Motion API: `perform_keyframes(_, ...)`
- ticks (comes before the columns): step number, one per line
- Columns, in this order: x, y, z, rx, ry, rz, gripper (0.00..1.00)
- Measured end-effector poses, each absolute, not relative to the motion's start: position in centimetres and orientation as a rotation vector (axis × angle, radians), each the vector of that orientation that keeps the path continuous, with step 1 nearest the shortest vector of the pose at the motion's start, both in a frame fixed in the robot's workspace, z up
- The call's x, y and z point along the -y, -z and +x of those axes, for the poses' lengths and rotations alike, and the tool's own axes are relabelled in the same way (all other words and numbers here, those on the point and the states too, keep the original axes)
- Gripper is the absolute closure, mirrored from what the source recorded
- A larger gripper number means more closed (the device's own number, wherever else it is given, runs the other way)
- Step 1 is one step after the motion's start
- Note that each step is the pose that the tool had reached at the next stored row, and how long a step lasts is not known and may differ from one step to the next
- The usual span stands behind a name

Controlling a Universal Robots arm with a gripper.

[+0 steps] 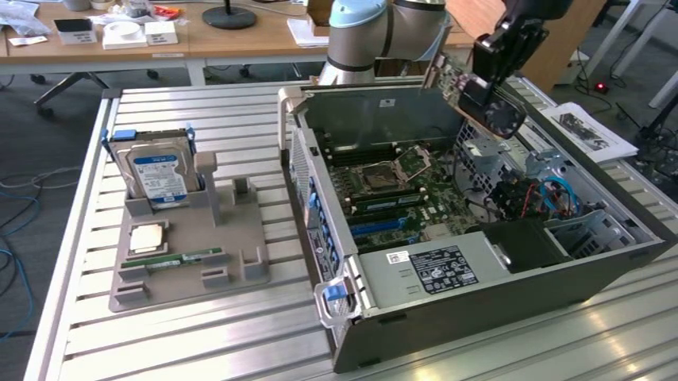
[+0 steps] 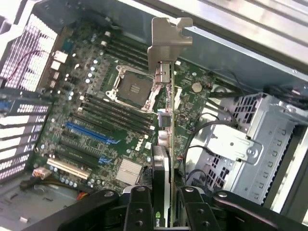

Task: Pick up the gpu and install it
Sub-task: 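Insert the gpu into the slot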

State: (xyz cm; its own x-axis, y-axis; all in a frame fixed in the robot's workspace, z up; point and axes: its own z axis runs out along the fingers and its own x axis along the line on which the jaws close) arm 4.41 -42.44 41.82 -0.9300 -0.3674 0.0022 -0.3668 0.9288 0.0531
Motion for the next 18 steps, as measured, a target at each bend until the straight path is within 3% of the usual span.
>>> perform_keyframes(18, 42.44, -41.58, 4.41, 2.934, 0.077, 1.063, 0.73)
